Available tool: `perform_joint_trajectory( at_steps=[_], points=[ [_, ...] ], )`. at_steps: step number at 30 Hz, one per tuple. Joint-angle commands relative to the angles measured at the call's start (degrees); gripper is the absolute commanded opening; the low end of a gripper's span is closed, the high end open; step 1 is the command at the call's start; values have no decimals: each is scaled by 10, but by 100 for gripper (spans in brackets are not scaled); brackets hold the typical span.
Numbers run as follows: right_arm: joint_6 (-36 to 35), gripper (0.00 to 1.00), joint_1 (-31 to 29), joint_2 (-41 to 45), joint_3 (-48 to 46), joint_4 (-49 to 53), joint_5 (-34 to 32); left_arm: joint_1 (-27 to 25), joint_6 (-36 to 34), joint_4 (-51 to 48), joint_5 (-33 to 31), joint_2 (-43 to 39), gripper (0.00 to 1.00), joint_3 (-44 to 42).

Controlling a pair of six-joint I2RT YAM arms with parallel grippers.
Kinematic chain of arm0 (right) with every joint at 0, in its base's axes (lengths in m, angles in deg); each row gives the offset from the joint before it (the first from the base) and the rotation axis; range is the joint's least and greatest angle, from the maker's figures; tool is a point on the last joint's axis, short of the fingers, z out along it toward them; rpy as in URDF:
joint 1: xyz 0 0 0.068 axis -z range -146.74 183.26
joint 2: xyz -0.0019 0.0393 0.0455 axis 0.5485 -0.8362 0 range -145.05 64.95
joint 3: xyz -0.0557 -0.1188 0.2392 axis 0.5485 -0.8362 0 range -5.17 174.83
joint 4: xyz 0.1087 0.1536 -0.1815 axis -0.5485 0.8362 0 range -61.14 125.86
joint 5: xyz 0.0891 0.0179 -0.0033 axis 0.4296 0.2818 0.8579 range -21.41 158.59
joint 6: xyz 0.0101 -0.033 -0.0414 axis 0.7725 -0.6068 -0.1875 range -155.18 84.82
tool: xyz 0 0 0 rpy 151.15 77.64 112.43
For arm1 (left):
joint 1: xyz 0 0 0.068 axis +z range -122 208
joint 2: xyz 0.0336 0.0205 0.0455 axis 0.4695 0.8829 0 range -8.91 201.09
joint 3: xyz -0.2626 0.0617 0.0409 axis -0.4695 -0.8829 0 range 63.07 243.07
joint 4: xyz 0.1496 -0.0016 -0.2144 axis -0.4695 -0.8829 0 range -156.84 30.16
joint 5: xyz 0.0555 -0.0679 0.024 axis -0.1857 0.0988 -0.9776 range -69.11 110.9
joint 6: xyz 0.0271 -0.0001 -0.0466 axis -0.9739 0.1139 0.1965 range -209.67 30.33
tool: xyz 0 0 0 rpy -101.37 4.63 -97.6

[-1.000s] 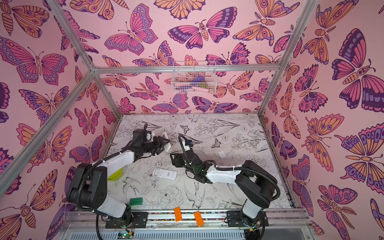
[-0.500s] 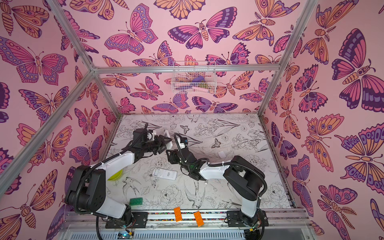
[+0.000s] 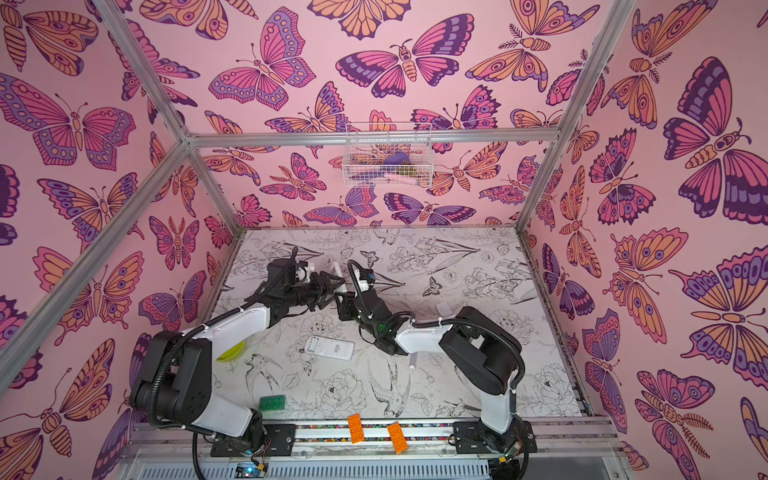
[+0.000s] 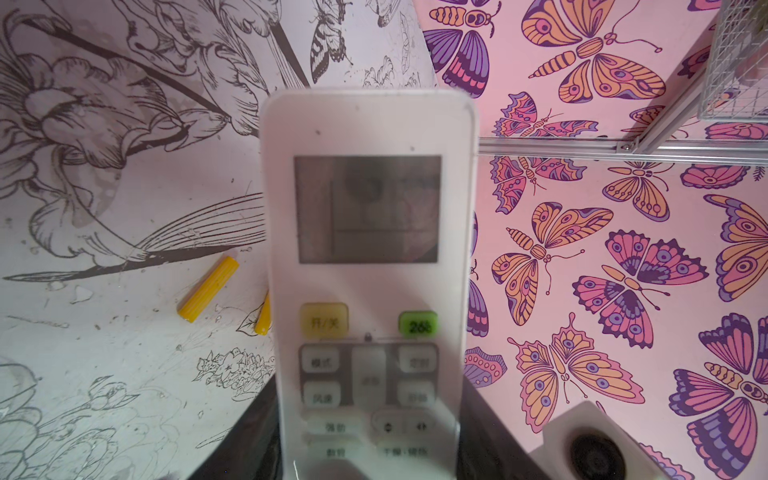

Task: Unload the batteries from the remote control

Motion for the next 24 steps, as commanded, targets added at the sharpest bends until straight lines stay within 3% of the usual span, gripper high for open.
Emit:
perform_joint_trajectory(
  at_steps=[1,4,8,15,18,24],
  points=[
    [-2,28,5,-16,16,-24,2,-3,3,19,2,-17,32,-7],
    [-10,19,6,-12,18,-19,7,-4,-2,19,10,-18,36,-7],
    [-17,9,7,-8,12,-25,-1,-3,0,19,-6,-18,52,-11],
    [-31,5,13,10,-9,-28,-12,1,-10,21,4,-26,83,-2],
    [-41,5,20,31,-29,-29,-21,5,-19,22,28,-36,88,8],
    [-135,3,38,103,-90,-19,-61,22,-40,23,54,-49,87,32]
  ],
)
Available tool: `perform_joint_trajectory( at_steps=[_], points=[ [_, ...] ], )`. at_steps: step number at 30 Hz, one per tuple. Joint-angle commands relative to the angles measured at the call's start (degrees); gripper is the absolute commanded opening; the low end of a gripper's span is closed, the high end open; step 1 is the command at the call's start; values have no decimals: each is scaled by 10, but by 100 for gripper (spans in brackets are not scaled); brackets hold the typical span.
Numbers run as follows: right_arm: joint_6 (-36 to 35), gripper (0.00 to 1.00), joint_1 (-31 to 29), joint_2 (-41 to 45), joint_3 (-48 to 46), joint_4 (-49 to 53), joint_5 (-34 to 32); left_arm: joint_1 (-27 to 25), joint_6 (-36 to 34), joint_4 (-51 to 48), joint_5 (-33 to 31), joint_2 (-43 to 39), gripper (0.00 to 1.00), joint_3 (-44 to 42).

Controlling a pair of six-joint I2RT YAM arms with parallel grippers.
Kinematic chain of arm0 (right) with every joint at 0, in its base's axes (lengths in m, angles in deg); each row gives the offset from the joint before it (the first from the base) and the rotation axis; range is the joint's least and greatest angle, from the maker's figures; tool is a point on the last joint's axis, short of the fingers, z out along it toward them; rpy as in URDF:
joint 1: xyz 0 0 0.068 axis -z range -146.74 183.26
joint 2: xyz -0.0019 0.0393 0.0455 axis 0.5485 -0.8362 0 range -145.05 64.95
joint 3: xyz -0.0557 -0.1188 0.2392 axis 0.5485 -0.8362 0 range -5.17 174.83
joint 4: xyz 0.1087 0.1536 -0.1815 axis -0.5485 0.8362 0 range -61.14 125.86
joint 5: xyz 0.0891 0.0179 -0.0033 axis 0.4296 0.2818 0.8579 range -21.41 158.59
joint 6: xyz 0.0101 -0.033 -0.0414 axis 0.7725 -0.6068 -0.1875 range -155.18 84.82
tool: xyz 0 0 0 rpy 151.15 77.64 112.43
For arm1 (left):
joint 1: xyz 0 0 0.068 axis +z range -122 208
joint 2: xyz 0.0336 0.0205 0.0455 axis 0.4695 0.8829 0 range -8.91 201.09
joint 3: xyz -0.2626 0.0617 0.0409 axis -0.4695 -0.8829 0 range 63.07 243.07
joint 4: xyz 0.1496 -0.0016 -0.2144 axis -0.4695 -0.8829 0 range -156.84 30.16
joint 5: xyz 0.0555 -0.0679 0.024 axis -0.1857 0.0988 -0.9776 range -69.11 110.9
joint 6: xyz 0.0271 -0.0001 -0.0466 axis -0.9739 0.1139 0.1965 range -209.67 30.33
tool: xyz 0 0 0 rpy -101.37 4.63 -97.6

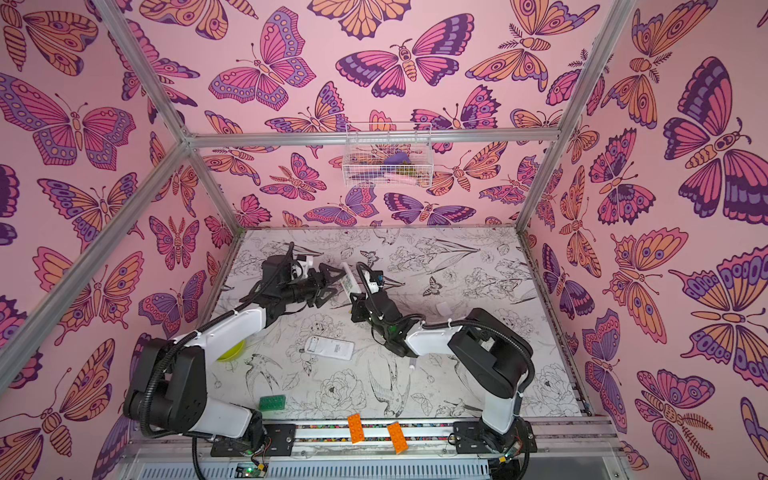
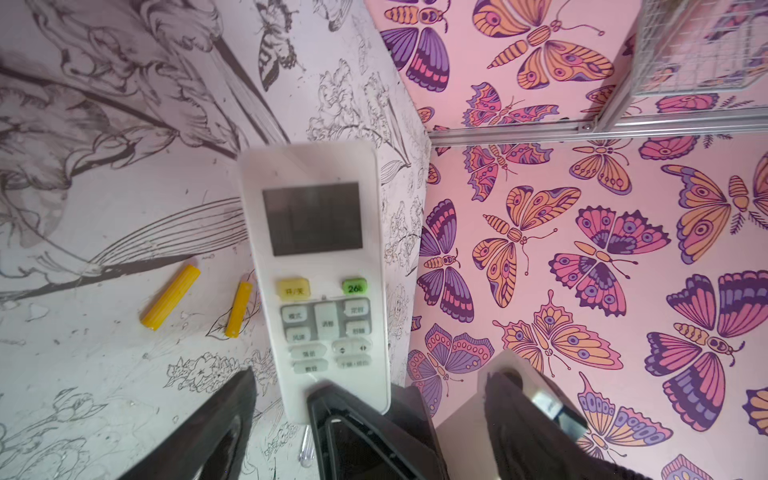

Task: Unload the batteries from the remote control

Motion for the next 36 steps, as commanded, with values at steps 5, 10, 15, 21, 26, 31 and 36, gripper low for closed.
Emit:
perform_joint_trajectory(
  at_steps=[5,10,15,21,26,31,36],
  points=[
    [-218,3,15,149,-55,32,-97,32,-64,-4,43,-25,87,43],
    [-375,3,15,221,-66,93,-124,39,-92,-22,68,-31,87,61],
    [-534,3,10,253,-85,86,-134,36,-62,-2,98,-33,87,69],
    [-753,3,-32,239,-114,-44,-225,13,-60,22,114,-29,93,63],
    [-943,3,-77,172,-119,-184,-287,-4,-71,22,110,-26,95,56],
    [-1100,2,-111,72,-107,-359,-327,-12,-67,22,101,-20,94,53],
    [-1127,2,-129,27,-85,-376,-322,-14,-73,19,75,-14,90,44]
  ],
)
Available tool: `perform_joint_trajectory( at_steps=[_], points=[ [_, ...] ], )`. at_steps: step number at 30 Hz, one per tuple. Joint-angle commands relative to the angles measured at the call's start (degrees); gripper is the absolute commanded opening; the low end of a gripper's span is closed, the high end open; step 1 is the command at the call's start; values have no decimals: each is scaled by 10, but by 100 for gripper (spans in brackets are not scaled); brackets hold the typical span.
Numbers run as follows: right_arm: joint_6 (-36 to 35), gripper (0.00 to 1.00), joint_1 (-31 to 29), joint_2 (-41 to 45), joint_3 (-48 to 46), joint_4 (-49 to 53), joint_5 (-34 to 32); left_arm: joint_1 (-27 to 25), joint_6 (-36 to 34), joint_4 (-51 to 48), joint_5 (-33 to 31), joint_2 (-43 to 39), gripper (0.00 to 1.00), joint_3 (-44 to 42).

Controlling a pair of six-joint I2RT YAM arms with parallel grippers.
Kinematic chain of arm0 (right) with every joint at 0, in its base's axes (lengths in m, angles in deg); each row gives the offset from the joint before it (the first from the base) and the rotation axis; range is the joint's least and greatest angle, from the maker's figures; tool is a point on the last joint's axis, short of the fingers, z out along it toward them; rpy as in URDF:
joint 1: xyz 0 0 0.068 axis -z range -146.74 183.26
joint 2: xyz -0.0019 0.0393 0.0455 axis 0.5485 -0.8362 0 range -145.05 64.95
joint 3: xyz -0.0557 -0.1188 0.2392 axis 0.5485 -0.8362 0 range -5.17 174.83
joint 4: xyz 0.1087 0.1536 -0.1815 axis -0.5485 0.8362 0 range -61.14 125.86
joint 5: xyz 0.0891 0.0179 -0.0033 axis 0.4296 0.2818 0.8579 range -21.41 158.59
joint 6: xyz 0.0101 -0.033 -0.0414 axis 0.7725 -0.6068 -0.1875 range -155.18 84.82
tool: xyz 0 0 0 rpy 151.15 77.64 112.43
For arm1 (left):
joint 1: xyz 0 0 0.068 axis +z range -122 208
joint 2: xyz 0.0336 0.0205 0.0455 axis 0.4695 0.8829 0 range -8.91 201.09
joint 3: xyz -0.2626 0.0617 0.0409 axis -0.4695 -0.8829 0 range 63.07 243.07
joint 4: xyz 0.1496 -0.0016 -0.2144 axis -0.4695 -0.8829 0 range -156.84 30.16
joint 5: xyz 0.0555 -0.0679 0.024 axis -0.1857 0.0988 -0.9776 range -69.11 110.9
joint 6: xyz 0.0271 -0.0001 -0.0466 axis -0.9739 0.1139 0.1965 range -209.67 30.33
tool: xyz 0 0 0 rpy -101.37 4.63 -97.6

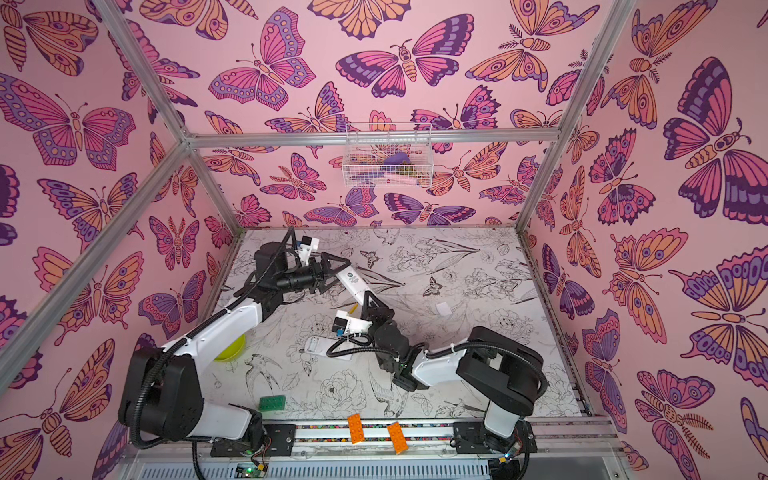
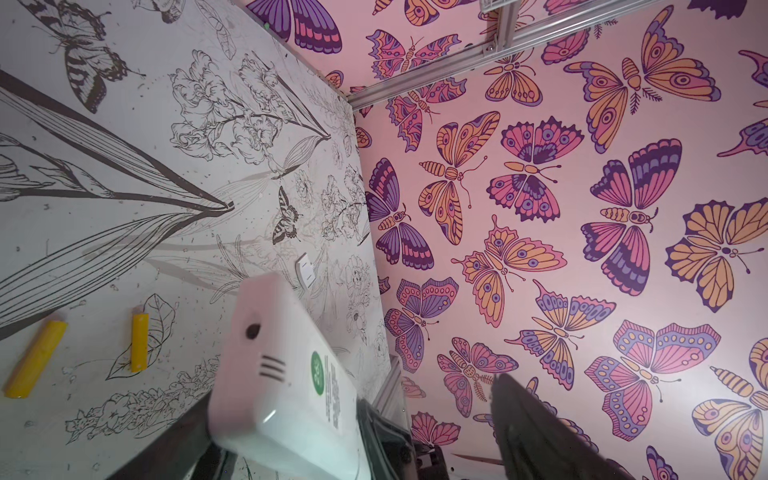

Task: Unload the batteries from the remote control

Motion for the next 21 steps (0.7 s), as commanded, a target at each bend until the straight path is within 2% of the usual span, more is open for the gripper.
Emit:
perform_joint_trajectory(
  at_steps=[1,9,12,17,21],
  points=[
    [-65,2,-12,-8,34,-88,-23,-2,-9,7,-12,3,89,-9],
    [-73,1,-25,-21,42,-102,-28,-1,-30,-26,-38,6,84,-11],
    [-75,2,-32,-24,40,-97,-18,-3,-26,-21,-41,9,76,-12],
    [-70,6,-37,-40,46,-92,-30,1,-12,-15,-35,7,51,-12],
    [-65,20,-38,-49,37,-90,-34,1,-12,-3,-42,8,35,-20]
  ],
)
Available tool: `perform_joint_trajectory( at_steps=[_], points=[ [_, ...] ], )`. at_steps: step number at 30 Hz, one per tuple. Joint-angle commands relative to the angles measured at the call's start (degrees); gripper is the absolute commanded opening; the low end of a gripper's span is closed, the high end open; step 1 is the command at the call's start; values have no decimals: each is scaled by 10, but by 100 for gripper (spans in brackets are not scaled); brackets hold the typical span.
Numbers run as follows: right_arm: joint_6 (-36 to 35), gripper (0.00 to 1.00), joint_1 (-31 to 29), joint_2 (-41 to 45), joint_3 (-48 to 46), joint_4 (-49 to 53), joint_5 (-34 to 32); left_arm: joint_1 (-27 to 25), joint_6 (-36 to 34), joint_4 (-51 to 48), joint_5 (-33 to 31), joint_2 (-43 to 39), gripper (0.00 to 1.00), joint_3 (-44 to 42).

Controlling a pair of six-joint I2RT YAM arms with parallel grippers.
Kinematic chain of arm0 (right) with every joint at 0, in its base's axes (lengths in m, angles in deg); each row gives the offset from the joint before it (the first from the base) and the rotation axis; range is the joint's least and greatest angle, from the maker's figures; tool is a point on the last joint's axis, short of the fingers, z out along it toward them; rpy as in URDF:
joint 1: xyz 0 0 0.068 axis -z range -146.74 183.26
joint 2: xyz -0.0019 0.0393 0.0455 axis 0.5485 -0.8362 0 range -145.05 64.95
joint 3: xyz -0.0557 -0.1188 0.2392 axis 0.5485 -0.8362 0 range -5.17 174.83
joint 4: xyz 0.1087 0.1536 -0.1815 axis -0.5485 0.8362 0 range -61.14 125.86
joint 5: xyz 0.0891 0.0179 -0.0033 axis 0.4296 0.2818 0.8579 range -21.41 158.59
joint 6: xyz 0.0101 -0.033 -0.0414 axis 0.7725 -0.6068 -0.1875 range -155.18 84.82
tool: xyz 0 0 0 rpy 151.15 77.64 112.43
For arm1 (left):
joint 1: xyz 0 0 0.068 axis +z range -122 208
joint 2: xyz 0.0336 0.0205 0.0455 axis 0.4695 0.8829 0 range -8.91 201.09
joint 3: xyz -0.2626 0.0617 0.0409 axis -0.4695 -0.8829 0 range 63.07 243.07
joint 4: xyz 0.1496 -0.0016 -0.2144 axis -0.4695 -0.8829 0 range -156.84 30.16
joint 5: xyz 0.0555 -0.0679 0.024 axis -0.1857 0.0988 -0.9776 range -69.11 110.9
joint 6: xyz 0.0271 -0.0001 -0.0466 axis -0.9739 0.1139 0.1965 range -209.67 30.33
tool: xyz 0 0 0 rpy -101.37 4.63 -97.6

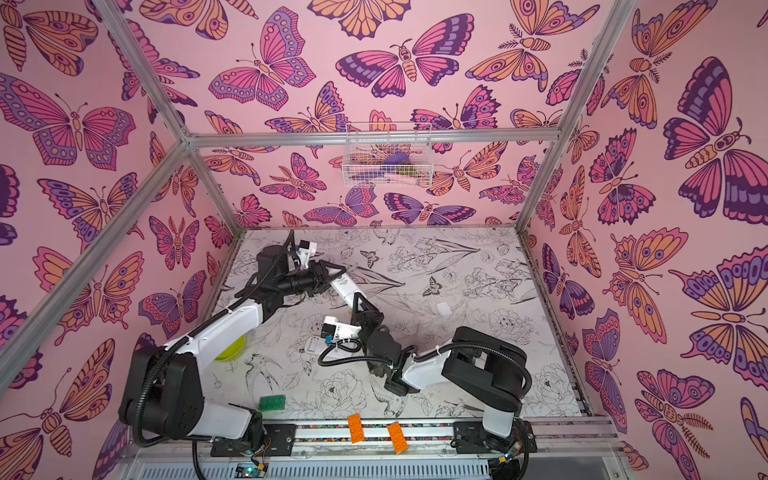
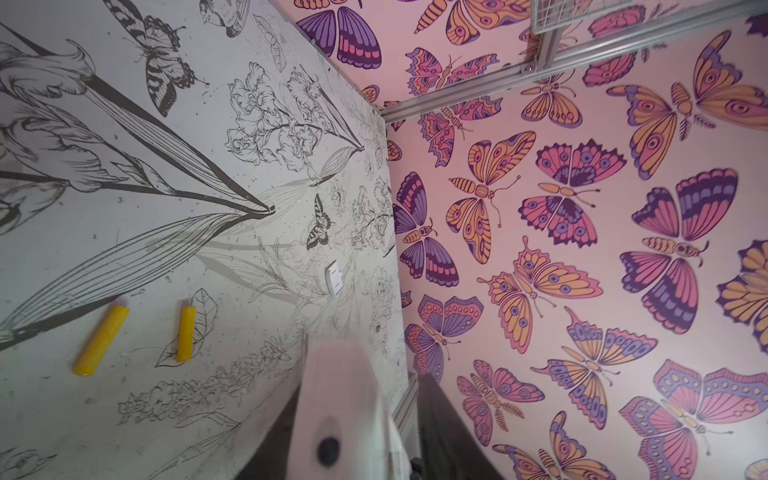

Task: Unload the batteries from the remote control

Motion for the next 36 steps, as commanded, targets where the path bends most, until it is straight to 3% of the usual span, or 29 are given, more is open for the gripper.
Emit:
perform_joint_trajectory(
  at_steps=[1,9,11,15,21,28,36],
  points=[
    [3,25,-6,-14,8,-29,-22,3,3,19,1,4,31,-9],
    [21,50,-15,-14,-10,-32,-52,21,19,34,7,2,10,-12],
    [38,59,-21,-8,-21,-32,-59,30,25,35,14,-2,9,-12],
    [77,67,-26,-5,-45,-34,-71,46,30,65,12,-6,8,-25],
    [153,75,-33,11,-62,-31,-91,74,23,67,14,-11,7,-26],
    [306,77,-33,53,-73,47,-104,93,-107,-30,-44,-14,0,-6],
    [619,75,-1,185,-63,387,-23,92,-341,-142,-222,-12,0,17]
  ],
)
